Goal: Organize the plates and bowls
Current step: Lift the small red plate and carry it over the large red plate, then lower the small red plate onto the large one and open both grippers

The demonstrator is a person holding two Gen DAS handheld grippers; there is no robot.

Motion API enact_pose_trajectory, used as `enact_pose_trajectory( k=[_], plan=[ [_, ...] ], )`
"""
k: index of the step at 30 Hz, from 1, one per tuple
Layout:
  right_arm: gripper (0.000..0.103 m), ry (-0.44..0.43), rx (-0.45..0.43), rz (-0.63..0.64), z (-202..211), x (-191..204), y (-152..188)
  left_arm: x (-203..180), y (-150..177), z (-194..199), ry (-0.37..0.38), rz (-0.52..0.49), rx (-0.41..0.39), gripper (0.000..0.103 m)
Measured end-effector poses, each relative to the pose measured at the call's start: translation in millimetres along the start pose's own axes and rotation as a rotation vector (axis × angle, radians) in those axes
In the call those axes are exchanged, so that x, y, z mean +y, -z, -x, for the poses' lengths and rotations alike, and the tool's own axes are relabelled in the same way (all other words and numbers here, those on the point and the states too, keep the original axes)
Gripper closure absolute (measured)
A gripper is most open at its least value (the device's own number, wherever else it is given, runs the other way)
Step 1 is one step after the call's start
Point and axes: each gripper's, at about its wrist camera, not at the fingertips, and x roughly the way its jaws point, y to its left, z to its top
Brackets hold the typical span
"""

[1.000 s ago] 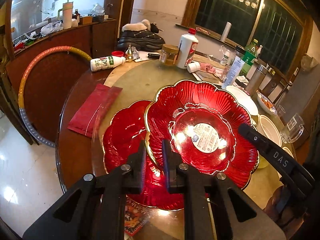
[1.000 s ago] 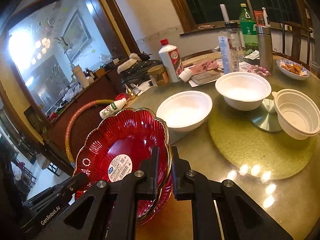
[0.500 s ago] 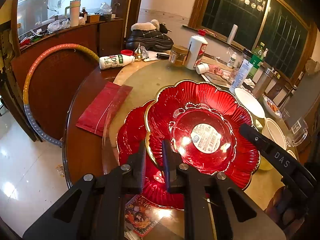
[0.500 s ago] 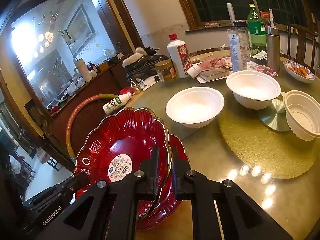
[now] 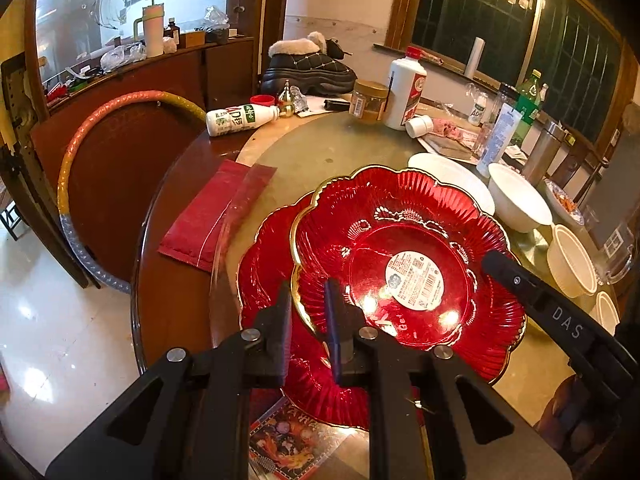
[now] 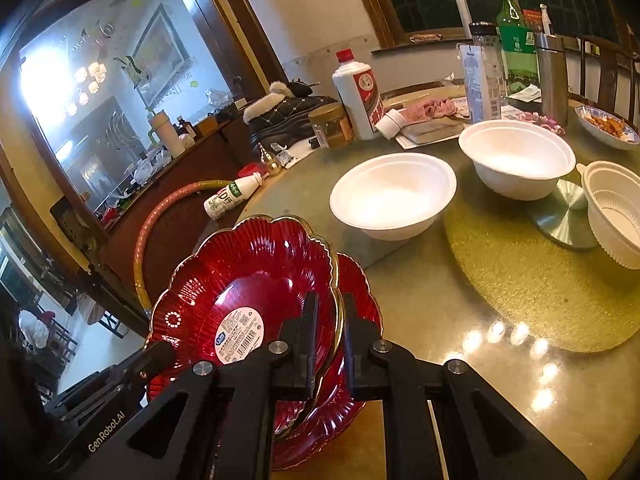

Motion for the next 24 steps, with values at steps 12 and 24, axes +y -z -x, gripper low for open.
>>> enact_pose_trajectory(
  k=[12, 24],
  plan=[
    [0.093, 0.006, 0.023, 0.003, -7.9, -1.2, 3.1, 1.5, 4.3, -6.3, -0.017, -0.009, 0.014, 0.089],
    [0.093, 0.010, 0.041, 0.010, -12.9, -0.5, 5.0, 2.1, 5.8, -9.6, -0.029, -0.013, 0.020, 0.089]
  ],
)
